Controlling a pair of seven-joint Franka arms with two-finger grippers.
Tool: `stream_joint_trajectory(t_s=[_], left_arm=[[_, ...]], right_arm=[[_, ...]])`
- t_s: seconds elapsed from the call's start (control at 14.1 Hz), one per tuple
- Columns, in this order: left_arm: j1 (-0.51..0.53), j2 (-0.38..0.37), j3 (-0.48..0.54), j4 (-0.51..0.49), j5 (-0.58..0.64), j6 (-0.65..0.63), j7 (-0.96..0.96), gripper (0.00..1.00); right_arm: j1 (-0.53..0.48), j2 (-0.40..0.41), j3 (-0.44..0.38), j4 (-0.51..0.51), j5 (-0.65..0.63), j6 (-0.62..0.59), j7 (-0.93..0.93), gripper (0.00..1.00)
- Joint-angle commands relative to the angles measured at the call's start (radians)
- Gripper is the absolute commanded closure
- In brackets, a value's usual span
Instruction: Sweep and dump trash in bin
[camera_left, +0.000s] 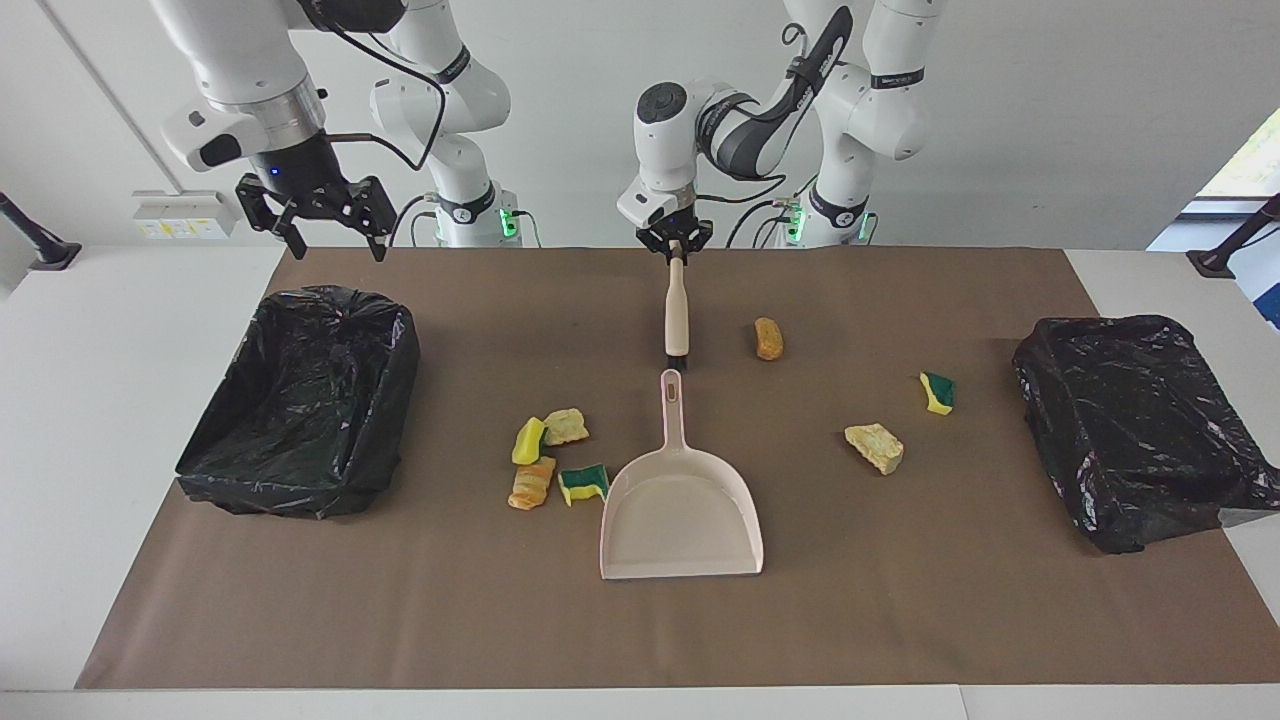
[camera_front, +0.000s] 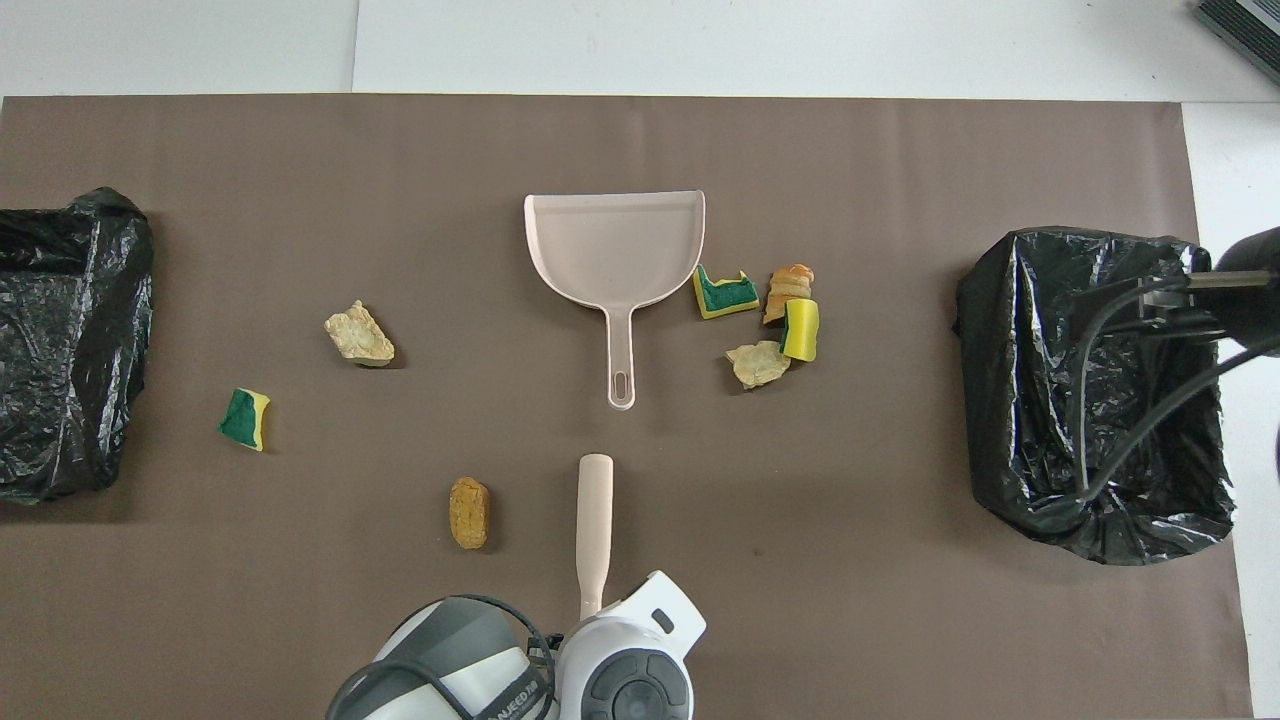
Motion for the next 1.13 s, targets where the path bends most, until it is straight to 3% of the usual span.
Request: stream_joint_trajectory(t_s=[0.0, 0.28, 0.43, 0.57, 0.71, 0.85, 1.06], left_arm=[[0.078, -0.037, -0.004, -0.021, 0.007, -0.084, 0.071, 1.00], [0.209, -0.059, -0.004, -0.080, 0.013, -0.074, 0.301, 1.00], [0.314, -0.045, -0.004, -0.083, 0.055, -0.055, 0.404, 1.00], [0.448, 0.001, -0.004, -0.078, 0.055, 0.084, 0.472, 1.00], [0.569, 0.031, -0.006, -0.067, 0.055, 0.136, 0.646, 1.00], [0.684, 0.074, -0.004, -0.022, 0.055, 0.162, 0.798, 1.00], [0.776, 0.154, -0.004, 0.110, 0.061, 0.147, 0.918, 1.00]], right_arm=[[0.053, 0.154, 0.024, 0.124, 0.009, 0.036, 0.136, 0.00], [0.149, 0.323, 0.071, 0.211, 0.030, 0.089, 0.341, 0.00], [0.201, 0.358, 0.085, 0.200, 0.046, 0.138, 0.378, 0.00], [0.237, 0.377, 0.087, 0.189, 0.070, 0.154, 0.406, 0.00], [0.287, 0.409, 0.087, 0.186, 0.095, 0.185, 0.423, 0.00], [0.346, 0.444, 0.087, 0.181, 0.100, 0.234, 0.460, 0.00], [0.396, 0.499, 0.087, 0.166, 0.100, 0.312, 0.494, 0.00]])
